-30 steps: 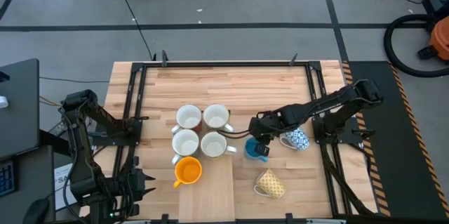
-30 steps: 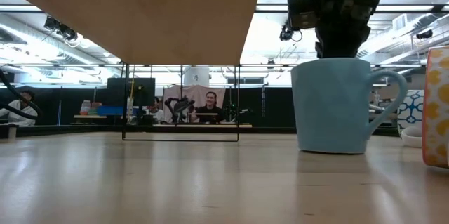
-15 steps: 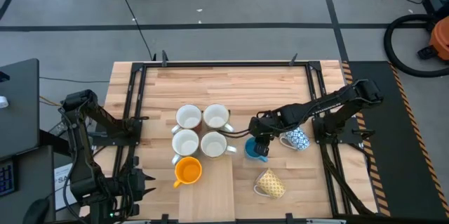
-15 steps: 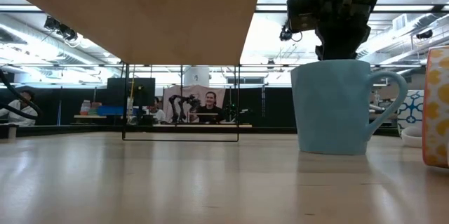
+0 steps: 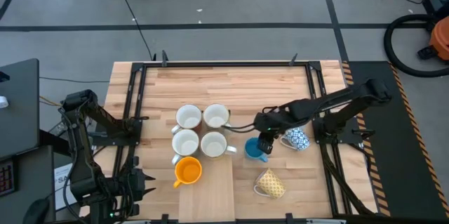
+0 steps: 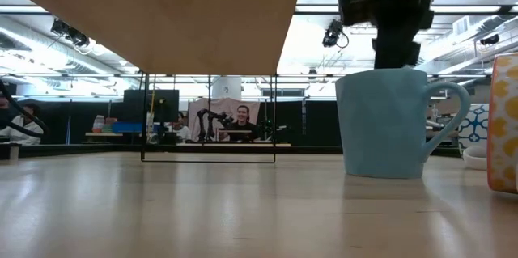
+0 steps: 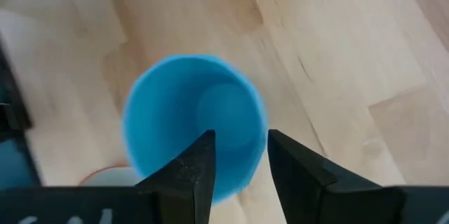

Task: Place coffee mugs
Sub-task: Put the left blue mug on the shelf aligned with the yellow mug

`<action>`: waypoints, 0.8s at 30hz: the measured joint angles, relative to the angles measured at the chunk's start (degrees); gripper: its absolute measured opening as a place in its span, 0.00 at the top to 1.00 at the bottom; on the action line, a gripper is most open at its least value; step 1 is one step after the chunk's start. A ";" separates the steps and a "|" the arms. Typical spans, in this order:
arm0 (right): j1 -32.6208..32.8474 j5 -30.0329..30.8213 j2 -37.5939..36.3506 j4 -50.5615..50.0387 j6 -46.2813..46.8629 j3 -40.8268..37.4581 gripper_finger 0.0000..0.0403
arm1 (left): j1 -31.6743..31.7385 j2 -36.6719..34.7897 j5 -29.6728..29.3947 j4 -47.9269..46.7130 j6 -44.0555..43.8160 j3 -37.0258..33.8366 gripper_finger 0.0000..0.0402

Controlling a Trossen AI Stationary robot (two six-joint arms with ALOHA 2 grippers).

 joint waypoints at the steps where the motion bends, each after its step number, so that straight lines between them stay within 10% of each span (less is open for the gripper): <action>1: 0.05 -0.27 -1.03 -0.33 0.55 0.00 0.66 | -0.01 -0.01 -0.01 0.01 0.00 0.00 0.63; 24: 16.25 10.07 -4.12 -0.94 31.81 0.00 0.66 | -0.02 -0.01 -0.02 0.73 0.00 0.00 0.63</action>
